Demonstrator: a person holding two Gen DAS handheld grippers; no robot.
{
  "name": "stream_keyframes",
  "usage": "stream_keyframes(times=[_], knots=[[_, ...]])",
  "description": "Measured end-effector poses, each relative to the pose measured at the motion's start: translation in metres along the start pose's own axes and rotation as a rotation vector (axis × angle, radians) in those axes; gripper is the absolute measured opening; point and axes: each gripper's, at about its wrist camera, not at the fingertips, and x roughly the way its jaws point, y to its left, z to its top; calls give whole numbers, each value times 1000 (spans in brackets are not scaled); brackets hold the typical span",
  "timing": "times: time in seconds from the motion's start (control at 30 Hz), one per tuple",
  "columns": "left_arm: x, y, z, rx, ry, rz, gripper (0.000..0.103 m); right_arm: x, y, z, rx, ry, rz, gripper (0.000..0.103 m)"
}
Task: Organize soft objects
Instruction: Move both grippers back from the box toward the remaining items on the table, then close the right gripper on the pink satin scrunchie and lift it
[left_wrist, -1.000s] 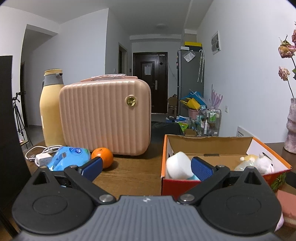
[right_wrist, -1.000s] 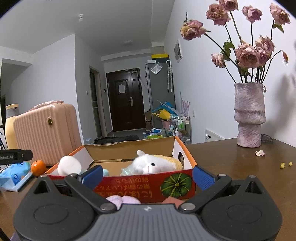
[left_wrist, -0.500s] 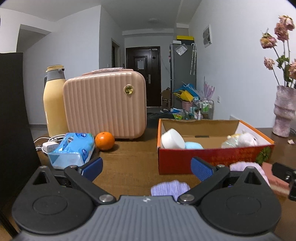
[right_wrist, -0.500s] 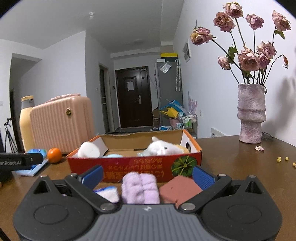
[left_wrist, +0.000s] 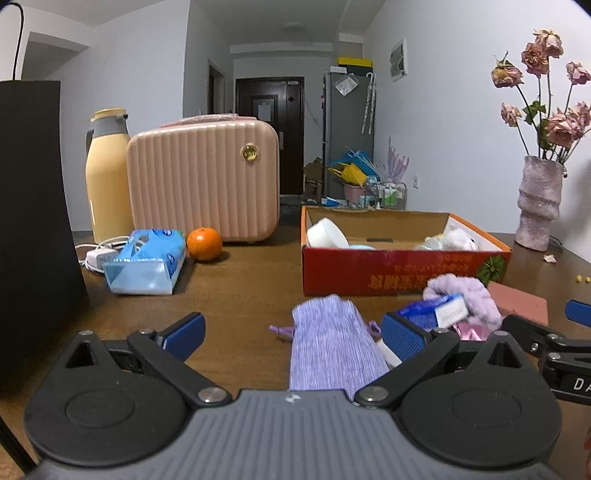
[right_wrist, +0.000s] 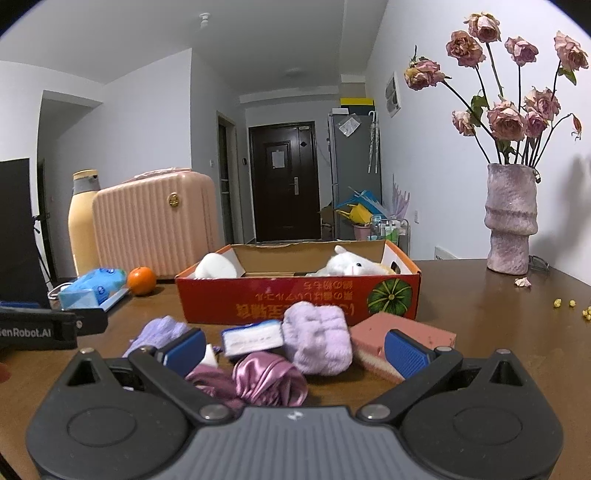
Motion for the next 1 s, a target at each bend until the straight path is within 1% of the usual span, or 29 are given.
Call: stream_keyframes(times=[0.17,0.3,0.47,0.57,0.67,0.9,1.0], knots=[[-8,4,-5,2,3,-8,103,-11,9,-7,-21,9,-3,103],[-9,11,-5,-18,6,-11,103,-19,17,-10,-47,5,3,103],[-9,18,-3,-41,13,-9,103,-17,35,-15,-128,29,32,103],[-10,22,-3,-42,11,-10,103,-8,44,-17,-156,75,41,103],[-10,27,-4,-38,12,-8,103,8,51,-17,-152,133,17,103],[-6,36,-7,-23,42,-29,103,44,47,-16,-69,258,-39,103],[-5,38,-7,-25,45,-35,103,55,44,-16,-42,285,-47,102]])
